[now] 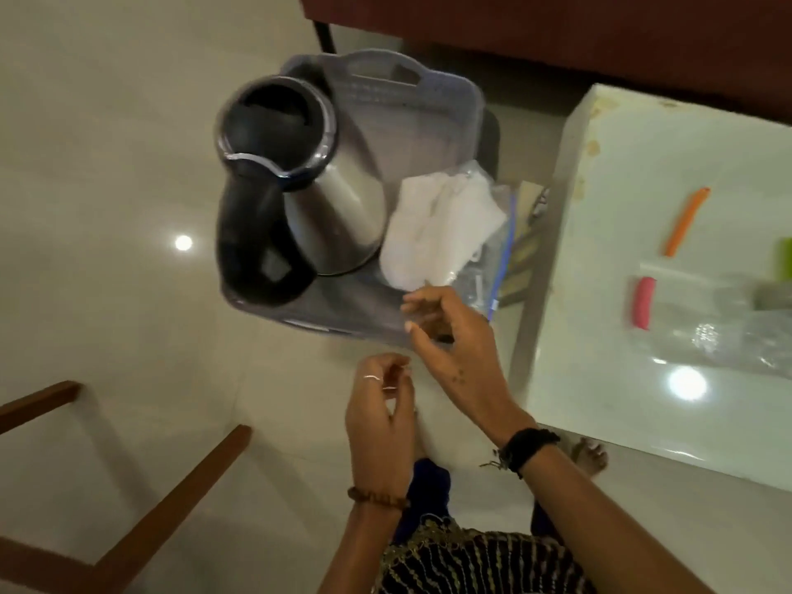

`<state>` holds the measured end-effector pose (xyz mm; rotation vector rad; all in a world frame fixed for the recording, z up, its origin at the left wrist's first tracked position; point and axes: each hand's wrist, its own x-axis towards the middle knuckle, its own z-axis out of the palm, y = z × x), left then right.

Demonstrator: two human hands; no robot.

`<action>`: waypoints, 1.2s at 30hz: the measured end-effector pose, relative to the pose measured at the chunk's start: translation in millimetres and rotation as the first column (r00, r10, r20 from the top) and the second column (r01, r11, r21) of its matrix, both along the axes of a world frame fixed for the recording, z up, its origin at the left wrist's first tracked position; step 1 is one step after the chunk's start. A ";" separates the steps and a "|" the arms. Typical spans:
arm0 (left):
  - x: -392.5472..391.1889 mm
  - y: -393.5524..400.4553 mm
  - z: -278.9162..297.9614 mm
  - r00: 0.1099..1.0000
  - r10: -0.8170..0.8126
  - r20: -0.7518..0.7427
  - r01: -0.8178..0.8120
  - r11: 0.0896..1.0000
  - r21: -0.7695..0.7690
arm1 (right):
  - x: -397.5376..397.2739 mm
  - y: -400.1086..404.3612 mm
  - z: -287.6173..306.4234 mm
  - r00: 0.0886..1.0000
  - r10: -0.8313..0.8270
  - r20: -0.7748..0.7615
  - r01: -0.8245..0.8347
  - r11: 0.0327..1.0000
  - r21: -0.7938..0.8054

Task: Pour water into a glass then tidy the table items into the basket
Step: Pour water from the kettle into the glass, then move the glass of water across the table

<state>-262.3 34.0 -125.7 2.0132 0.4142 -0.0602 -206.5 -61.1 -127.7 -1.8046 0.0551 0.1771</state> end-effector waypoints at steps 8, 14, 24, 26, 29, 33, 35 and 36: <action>-9.4 -181.3 -4.2 0.857 -0.506 -0.098 0.492 0.860 -0.139 | -76.6 -215.0 2.5 0.962 -0.232 -0.141 0.210 0.965 -0.154; -7.9 -288.4 -13.4 0.805 -0.584 -0.101 0.568 0.809 -0.152 | -119.2 -352.9 7.9 0.905 -0.413 -0.102 0.379 0.892 -0.245; 36.9 -360.6 -64.9 0.619 -0.758 -0.203 0.726 0.652 -0.220 | -113.7 -442.8 -62.3 0.926 -0.185 -0.329 0.109 0.965 -0.238; 44.1 -367.3 -72.7 0.535 -0.815 -0.222 0.780 0.577 -0.242 | -104.0 -440.5 -67.8 0.943 -0.130 -0.305 0.060 0.972 -0.229; 50.1 -372.0 -83.5 0.503 -0.839 -0.207 0.808 0.542 -0.230 | -92.4 -436.8 -74.2 0.958 -0.125 -0.259 0.051 0.960 -0.275; 52.7 -370.0 -83.5 0.523 -0.832 -0.182 0.826 0.548 -0.130 | -89.7 -436.3 -73.9 0.972 -0.146 -0.182 0.070 0.927 -0.367; 53.1 -370.6 -77.3 0.508 -0.838 -0.199 0.846 0.529 -0.072 | -91.9 -438.6 -70.0 0.977 -0.139 -0.163 0.066 0.919 -0.388; 52.7 -371.2 -71.6 0.496 -0.844 -0.202 0.856 0.514 -0.045 | -93.5 -439.7 -66.6 0.978 -0.132 -0.162 0.060 0.920 -0.387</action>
